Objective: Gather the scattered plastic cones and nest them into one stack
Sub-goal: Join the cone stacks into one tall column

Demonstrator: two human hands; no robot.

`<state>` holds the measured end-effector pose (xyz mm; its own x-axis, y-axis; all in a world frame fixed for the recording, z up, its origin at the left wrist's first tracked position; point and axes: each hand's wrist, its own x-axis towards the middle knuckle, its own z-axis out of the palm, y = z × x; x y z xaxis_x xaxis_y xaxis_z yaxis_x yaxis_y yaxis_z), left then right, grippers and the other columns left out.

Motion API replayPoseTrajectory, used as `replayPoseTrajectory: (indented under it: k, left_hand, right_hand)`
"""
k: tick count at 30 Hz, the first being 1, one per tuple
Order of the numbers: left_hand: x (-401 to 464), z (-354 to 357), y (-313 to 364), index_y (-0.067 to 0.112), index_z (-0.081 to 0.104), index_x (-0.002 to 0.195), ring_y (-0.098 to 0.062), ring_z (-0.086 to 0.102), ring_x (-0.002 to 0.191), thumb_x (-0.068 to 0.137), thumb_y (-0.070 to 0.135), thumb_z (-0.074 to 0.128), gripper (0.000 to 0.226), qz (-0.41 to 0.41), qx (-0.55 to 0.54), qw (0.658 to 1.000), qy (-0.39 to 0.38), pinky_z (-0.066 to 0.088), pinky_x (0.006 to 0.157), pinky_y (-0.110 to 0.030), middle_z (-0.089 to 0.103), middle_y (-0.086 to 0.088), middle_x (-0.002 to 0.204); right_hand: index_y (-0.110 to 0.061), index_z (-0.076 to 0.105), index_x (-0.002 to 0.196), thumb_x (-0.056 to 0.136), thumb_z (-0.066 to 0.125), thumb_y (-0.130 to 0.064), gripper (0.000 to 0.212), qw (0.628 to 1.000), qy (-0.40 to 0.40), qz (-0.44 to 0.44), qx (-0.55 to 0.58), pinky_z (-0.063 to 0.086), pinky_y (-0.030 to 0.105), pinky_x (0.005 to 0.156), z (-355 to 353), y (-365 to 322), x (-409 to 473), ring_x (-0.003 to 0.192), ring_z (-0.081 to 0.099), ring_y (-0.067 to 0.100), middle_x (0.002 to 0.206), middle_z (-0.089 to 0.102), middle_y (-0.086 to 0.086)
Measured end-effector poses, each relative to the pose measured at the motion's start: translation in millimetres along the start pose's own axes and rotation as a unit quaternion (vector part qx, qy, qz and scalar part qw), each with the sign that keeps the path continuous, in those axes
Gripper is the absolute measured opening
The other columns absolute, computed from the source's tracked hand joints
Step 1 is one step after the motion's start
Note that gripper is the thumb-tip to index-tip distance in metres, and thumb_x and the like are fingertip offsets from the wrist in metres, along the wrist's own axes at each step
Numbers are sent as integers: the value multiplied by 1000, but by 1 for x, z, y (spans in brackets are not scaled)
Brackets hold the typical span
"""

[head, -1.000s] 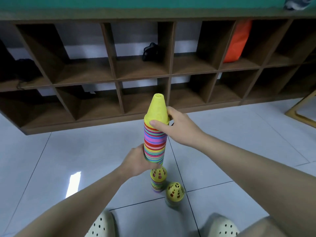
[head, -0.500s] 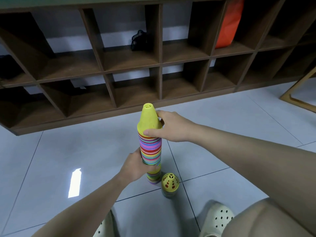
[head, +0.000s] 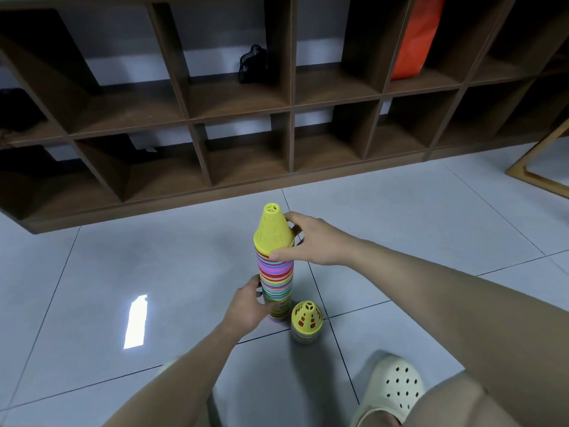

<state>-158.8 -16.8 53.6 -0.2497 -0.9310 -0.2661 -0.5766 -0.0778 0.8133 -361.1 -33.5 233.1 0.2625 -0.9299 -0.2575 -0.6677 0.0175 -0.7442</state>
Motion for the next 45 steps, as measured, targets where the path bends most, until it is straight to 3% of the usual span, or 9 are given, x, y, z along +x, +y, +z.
replayPoseTrajectory:
  k: [4, 9, 15, 19, 26, 30, 36, 41, 45]
  left_hand:
    - [-9, 6, -12, 22, 49, 142, -22, 62, 113, 77, 33, 83, 74, -23, 13, 1000, 9, 52, 88, -32, 61, 2, 128]
    - [-20, 14, -36, 20, 51, 138, -19, 60, 99, 82, 24, 79, 62, -51, 57, 997, -15, 50, 82, -27, 63, -5, 122]
    - [-20, 28, -69, 14, 64, 119, -17, 60, 83, 83, 21, 73, 38, -62, 136, 986, -78, 50, 79, -26, 66, 1, 98]
    - [-14, 45, -80, 14, 66, 115, -18, 61, 86, 81, 18, 72, 34, -105, 134, 978, -120, 45, 73, -22, 69, -1, 96]
    - [-1, 82, -82, 11, 71, 110, -28, 67, 104, 84, 15, 70, 26, -165, 60, 971, -163, 50, 79, -29, 73, -10, 109]
    - [3, 100, -78, 11, 73, 89, -23, 62, 69, 63, 20, 67, 27, -199, -65, 966, -149, 58, 73, -42, 73, -9, 80]
    - [9, 114, -60, 10, 71, 98, -12, 60, 61, 76, -7, 73, 28, -225, -210, 942, -132, 51, 59, -25, 70, -2, 74]
    - [18, 120, -47, 8, 71, 105, -15, 60, 67, 67, 9, 82, 40, -202, -203, 948, -141, 52, 62, -29, 68, -2, 77]
    - [15, 125, -24, 8, 71, 96, -17, 60, 68, 76, 12, 81, 23, -177, -143, 960, -165, 51, 60, -27, 68, -4, 77]
  right_hand:
    - [-35, 24, 154, 60, 85, -66, 116, 991, -76, 91, -54, 49, 31, 92, -10, 25, -12, 115, 59, 16, 138, 51, -2]
    - [-26, 38, 150, 68, 82, -63, 99, 962, -132, 183, -152, 42, 26, 94, 16, 77, -32, 113, 53, 16, 139, 53, 4]
    - [-33, 43, 146, 60, 88, -58, 101, 975, -63, 211, 24, 46, 27, 98, 100, 124, -37, 113, 57, 10, 136, 57, -2]
    - [-42, 59, 111, 64, 91, -41, 57, 974, 23, 197, 109, 53, 33, 96, 133, 146, -34, 102, 65, 4, 110, 68, -15]
    - [-26, 67, 104, 83, 81, -23, 25, 942, -7, 254, 220, 59, 35, 86, 104, 164, -7, 94, 70, 12, 104, 75, -3]
    - [-25, 65, 115, 87, 77, -28, 30, 916, -2, 285, 281, 57, 36, 87, 91, 183, -3, 104, 68, 16, 114, 73, 0]
    - [-22, 59, 124, 88, 74, -38, 43, 885, 40, 304, 350, 58, 33, 82, 90, 200, 2, 103, 70, 22, 118, 70, 2]
    - [-23, 60, 121, 87, 75, -38, 40, 875, 73, 310, 365, 59, 39, 87, 86, 205, -5, 101, 71, 24, 114, 72, 3]
    - [-23, 62, 117, 86, 75, -41, 38, 874, 102, 314, 356, 59, 43, 91, 63, 204, -20, 101, 72, 26, 113, 73, 4]
